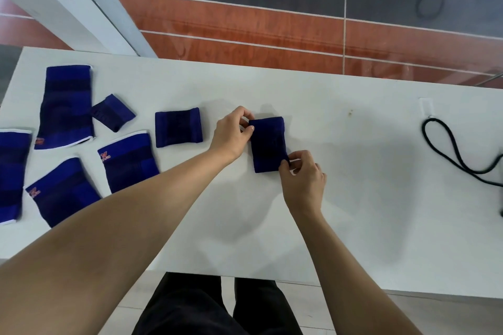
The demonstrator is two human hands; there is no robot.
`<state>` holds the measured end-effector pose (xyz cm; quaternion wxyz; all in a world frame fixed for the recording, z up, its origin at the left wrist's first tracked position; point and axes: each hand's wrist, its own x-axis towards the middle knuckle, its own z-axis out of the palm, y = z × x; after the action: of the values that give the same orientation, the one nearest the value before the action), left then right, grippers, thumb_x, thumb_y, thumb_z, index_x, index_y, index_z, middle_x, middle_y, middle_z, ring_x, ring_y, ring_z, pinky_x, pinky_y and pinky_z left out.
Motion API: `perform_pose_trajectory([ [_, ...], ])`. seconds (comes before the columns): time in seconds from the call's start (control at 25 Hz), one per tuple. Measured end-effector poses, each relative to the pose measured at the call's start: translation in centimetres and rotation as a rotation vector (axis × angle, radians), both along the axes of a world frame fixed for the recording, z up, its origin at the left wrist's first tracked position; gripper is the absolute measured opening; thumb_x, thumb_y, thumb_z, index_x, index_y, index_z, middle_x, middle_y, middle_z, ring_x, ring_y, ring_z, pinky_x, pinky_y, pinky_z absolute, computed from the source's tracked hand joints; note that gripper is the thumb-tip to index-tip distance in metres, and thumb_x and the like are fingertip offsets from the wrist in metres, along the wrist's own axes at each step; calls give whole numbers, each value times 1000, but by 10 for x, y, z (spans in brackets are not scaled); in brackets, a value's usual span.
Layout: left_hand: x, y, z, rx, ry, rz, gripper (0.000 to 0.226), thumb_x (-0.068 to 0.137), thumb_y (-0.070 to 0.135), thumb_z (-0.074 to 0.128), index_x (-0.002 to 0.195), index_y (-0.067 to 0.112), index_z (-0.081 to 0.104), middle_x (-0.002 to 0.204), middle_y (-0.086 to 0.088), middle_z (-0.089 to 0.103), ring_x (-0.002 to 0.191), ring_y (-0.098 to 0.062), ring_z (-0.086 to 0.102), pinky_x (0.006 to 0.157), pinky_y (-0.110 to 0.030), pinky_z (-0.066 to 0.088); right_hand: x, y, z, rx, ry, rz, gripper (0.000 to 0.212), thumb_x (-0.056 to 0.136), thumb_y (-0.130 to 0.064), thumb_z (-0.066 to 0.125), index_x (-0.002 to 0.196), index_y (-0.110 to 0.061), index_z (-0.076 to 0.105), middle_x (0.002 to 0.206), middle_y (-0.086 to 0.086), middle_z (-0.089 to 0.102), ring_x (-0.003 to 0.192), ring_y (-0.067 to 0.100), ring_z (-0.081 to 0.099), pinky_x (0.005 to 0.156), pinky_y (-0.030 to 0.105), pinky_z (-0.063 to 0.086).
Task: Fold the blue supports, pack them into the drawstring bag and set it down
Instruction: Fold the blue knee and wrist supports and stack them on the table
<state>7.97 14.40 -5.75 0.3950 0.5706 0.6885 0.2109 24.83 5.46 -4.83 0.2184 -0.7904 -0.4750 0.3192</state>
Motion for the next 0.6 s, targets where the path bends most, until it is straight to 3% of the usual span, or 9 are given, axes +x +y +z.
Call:
perform_pose_trajectory([
  [0.2, -1, 4, -5, 93, 102, -141, 12, 96, 18, 61, 108, 21, 61, 115, 4, 64, 87, -17, 64, 80, -35, 55, -1, -1, -6, 2, -32, 26, 8, 91, -23, 64, 97, -21, 60, 94, -10, 61, 91, 17, 57, 91, 35, 39],
  [0.4, 4, 12, -8, 137, 165, -204, 6, 98, 16, 58, 104, 18, 58, 107, 1, 65, 83, -16, 58, 76, -35, 51, -1, -1, -12, 32, -41, 24, 9, 89, -22, 65, 95, -22, 57, 91, -8, 64, 88, 18, 60, 89, 36, 42],
  [0.6, 8, 12, -11, 163, 171, -173, 15, 98, 19, 59, 112, 17, 55, 114, -3, 57, 84, -15, 58, 79, -29, 51, -2, -2, -16, 113, -79, 64, 28, 89, -15, 63, 115, -24, 58, 109, -4, 62, 97, 18, 58, 92, 33, 39],
])
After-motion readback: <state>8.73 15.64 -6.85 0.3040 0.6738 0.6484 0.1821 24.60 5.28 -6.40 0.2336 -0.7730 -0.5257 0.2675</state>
